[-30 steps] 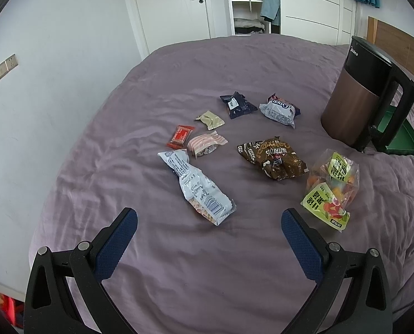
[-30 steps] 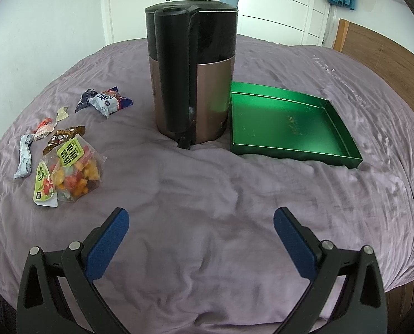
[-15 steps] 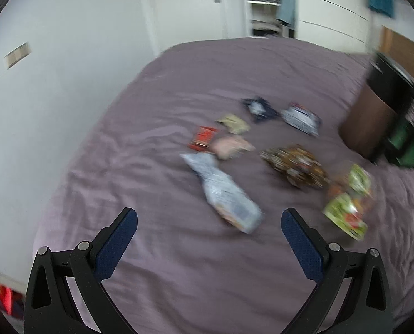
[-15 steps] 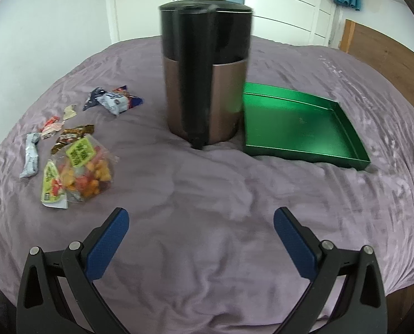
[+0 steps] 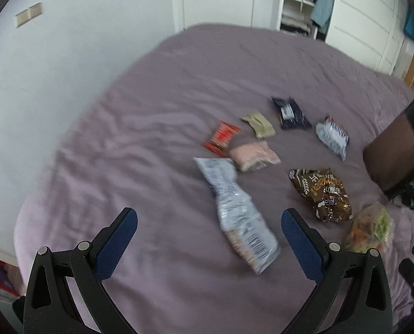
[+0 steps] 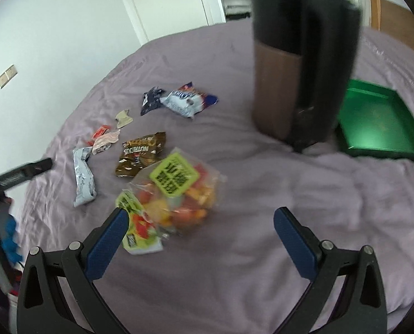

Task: Organize snacks
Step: 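Grasp the white-blue chip bag with the left gripper while the right grasps the gummy bag, then carry the chip bag and gummy bag with both grippers over the green tray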

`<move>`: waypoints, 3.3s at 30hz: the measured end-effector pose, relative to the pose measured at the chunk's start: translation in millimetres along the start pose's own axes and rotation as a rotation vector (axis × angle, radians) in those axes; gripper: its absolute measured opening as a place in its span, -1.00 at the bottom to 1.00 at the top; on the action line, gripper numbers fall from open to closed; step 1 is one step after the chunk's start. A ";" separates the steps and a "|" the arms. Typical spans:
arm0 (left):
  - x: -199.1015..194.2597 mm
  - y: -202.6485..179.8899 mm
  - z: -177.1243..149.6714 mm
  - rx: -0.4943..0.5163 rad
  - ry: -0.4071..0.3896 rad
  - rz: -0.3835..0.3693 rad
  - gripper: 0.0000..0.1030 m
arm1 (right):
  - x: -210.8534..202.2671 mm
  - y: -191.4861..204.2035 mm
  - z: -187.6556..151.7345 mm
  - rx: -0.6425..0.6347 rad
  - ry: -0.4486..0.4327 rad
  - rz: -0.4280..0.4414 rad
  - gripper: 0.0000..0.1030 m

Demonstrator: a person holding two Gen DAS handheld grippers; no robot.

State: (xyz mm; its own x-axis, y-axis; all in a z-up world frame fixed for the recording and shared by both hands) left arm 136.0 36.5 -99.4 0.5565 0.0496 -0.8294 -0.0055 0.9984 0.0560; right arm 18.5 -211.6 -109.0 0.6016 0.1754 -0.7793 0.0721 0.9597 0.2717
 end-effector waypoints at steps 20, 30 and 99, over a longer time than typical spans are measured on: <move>102.8 -10.6 -19.2 -0.027 0.193 0.041 0.98 | 101.8 13.5 1.7 0.180 0.169 0.097 1.00; 96.7 -7.4 -2.1 -0.015 0.209 0.037 0.30 | 89.7 18.7 9.8 0.129 0.143 0.154 -0.25; -74.0 -556.1 16.0 0.510 -0.063 -0.446 -0.54 | -113.1 -381.8 110.5 0.112 -0.139 -0.392 -0.66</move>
State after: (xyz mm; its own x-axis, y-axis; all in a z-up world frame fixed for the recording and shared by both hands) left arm 111.2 -522.8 -60.3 0.4621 -0.3809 -0.8008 0.6198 0.7846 -0.0156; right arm 10.8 -622.1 -62.2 0.6122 -0.2363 -0.7546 0.3981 0.9166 0.0360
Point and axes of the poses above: each gripper's, at about its wrist camera, not at the fingertips, and x roughly the way its jaws point, y to its left, z to its top, the point moved 7 cm from there along x, roughly the way its jaws point, and after that the axes turned 3 degrees about z, right-handed, at the moved point
